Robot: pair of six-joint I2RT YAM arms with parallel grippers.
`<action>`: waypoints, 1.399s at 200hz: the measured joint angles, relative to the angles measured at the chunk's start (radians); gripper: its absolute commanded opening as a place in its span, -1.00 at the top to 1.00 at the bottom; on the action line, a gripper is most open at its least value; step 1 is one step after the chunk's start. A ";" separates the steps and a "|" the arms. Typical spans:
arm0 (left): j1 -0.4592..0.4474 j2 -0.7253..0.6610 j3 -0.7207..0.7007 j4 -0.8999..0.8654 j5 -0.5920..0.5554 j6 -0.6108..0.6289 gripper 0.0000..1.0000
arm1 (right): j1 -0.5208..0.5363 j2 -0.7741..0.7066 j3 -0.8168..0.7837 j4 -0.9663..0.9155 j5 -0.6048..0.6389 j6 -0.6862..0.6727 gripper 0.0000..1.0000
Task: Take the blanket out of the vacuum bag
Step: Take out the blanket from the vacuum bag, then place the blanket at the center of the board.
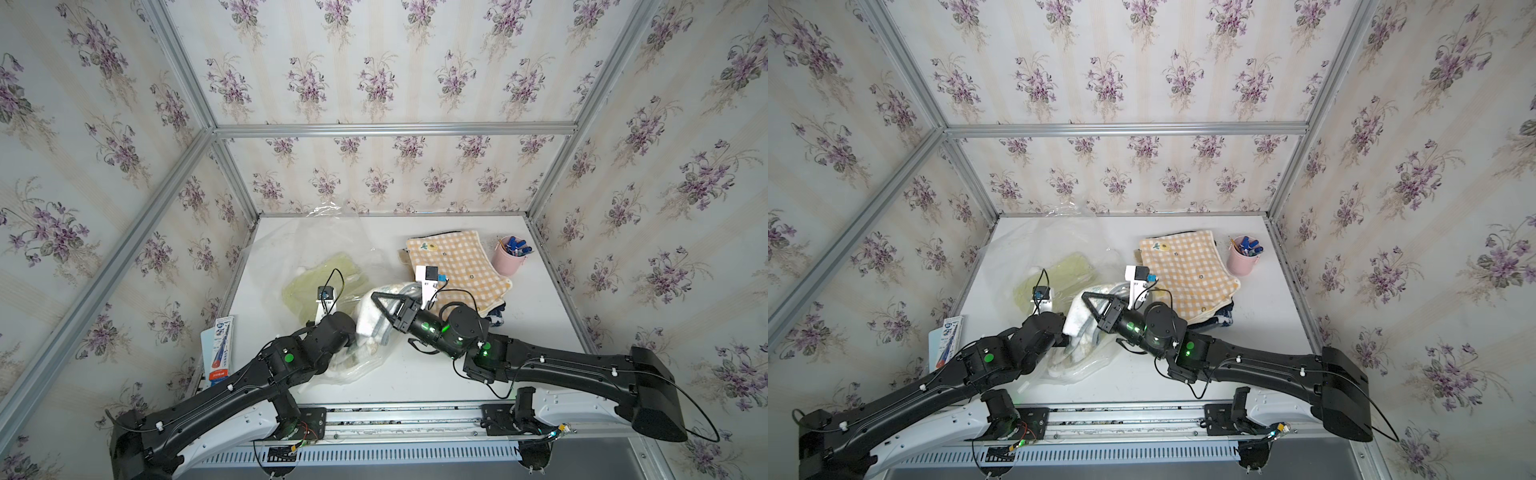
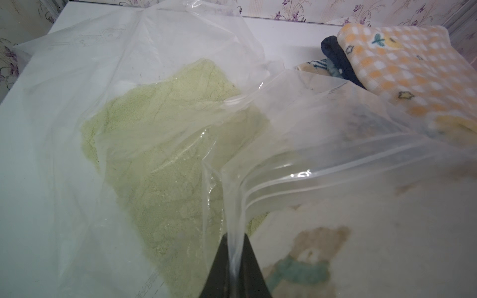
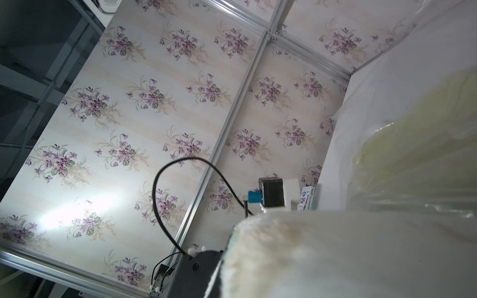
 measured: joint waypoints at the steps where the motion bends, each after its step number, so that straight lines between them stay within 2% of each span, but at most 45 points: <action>1: 0.000 0.000 0.000 0.000 0.000 -0.001 0.81 | -0.003 0.000 0.004 -0.004 0.000 -0.003 1.00; 67: 0.000 -0.020 -0.026 0.001 0.006 -0.028 0.81 | -0.245 0.004 0.266 -0.138 -0.142 -0.111 1.00; 117: 0.000 -0.041 -0.054 0.001 0.007 -0.050 0.80 | -0.491 0.073 0.475 -0.210 -0.333 -0.119 1.00; 157: 0.001 -0.050 -0.064 0.001 0.010 -0.053 0.80 | -0.618 0.037 0.448 -0.291 -0.438 -0.095 1.00; 209: 0.002 -0.070 -0.060 0.000 0.010 -0.053 0.79 | -0.738 -0.042 0.443 -0.399 -0.435 -0.140 1.00; 232: 0.002 -0.070 -0.060 0.000 0.010 -0.053 0.79 | -0.796 0.016 0.480 -0.441 -0.447 -0.158 1.00; 280: 0.011 -0.029 -0.056 0.003 0.019 -0.048 0.79 | -0.901 0.238 0.680 -0.521 -0.546 -0.193 1.00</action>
